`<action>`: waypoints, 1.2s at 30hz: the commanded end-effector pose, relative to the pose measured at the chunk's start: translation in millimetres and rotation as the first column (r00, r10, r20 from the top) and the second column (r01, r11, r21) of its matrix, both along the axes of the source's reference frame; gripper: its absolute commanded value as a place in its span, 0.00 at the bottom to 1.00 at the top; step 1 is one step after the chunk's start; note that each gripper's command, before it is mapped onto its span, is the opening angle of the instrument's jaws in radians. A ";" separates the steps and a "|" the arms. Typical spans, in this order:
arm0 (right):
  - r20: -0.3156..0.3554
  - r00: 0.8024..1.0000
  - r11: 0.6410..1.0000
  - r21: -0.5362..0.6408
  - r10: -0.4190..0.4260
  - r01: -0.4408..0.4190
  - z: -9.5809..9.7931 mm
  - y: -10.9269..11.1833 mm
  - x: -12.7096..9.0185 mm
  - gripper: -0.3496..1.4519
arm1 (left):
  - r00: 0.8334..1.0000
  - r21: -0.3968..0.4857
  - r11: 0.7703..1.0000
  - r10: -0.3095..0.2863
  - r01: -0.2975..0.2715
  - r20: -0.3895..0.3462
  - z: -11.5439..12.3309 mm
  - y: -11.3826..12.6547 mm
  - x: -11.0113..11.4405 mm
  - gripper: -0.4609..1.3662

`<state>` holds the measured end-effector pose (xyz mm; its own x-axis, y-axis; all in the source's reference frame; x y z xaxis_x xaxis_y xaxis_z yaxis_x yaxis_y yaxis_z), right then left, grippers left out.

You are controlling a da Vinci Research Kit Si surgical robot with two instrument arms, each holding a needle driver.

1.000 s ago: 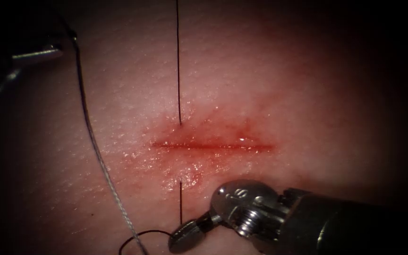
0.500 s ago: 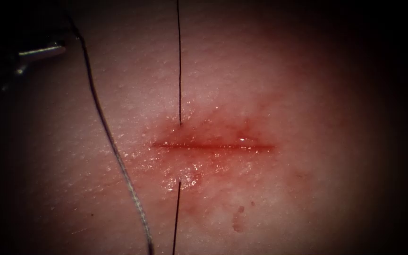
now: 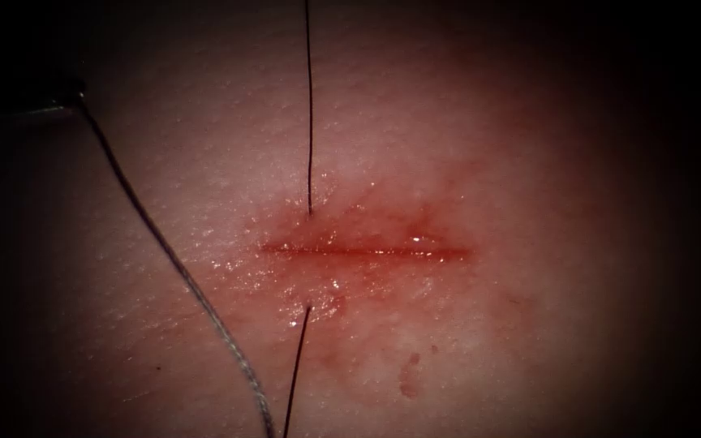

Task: Wound Closure
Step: Grab the suture using the right needle driver and pull it through the tissue

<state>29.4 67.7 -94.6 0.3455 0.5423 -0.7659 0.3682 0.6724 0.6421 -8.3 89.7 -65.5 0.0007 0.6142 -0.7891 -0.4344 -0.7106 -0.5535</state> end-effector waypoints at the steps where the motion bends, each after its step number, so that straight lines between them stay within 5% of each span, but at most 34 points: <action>1: -0.001 1.000 0.999 -0.030 0.025 -0.025 0.0 0.9 -1.0 0.90 | 0.999 -0.011 0.999 0.034 -0.034 0.018 -0.1 -0.1 0.1 0.06; 5: -0.001 0.997 0.991 -0.109 0.076 -0.075 -0.2 3.7 -3.2 0.96 | 0.997 -0.042 0.997 0.071 -0.070 0.025 -0.4 -0.4 0.5 0.06; 13: -0.020 0.992 0.954 -0.272 0.126 -0.126 0.7 7.8 -5.5 0.90 | 0.992 -0.081 0.990 0.122 -0.119 0.037 -0.7 -0.8 1.2 0.06; 22: 0.039 0.988 0.919 -0.375 0.147 -0.122 5.8 9.6 -4.4 0.92 | 0.987 -0.104 0.983 0.154 -0.149 0.045 -0.9 -1.2 0.5 0.06; 30: 0.065 0.985 0.871 -0.479 0.159 -0.109 10.2 8.9 -2.1 0.91 | 0.986 -0.110 0.982 0.159 -0.153 0.045 -1.0 -1.4 0.3 0.06; 36: 0.067 0.982 0.839 -0.532 0.176 -0.114 11.9 9.2 -0.4 0.89 | 0.988 -0.110 0.983 0.150 -0.145 0.040 -1.0 -1.4 0.2 0.06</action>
